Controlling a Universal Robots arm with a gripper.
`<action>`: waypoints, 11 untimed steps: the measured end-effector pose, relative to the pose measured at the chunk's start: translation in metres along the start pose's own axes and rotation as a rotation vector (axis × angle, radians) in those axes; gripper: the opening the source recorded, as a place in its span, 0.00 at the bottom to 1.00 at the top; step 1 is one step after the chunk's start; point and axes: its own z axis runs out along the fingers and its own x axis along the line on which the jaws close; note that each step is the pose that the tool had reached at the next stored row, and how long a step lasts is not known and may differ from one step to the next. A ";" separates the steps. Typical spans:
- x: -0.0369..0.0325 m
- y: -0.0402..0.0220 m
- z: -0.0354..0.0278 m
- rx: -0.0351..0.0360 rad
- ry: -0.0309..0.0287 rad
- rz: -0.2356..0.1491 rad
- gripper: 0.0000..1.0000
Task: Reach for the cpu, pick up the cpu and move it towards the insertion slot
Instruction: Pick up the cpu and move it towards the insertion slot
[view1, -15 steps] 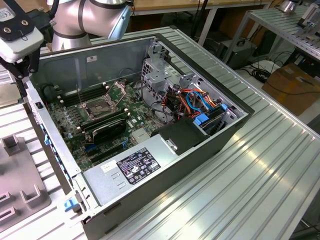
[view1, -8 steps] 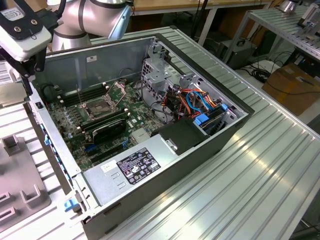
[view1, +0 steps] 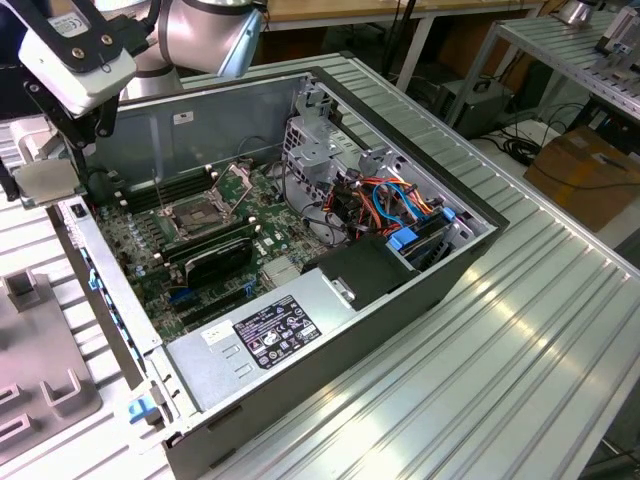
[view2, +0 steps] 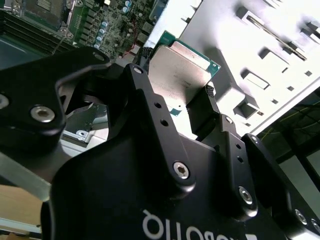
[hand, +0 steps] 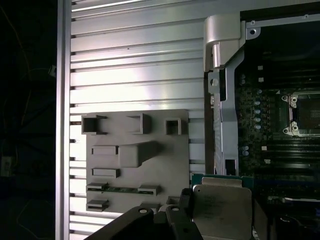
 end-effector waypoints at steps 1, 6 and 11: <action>-0.0015 0.0001 0.0000 0.0000 0.0000 0.000 0.55; -0.0067 0.0001 0.0001 0.0000 0.0000 0.000 0.55; -0.0095 0.0002 0.0001 0.0000 0.0000 0.000 0.55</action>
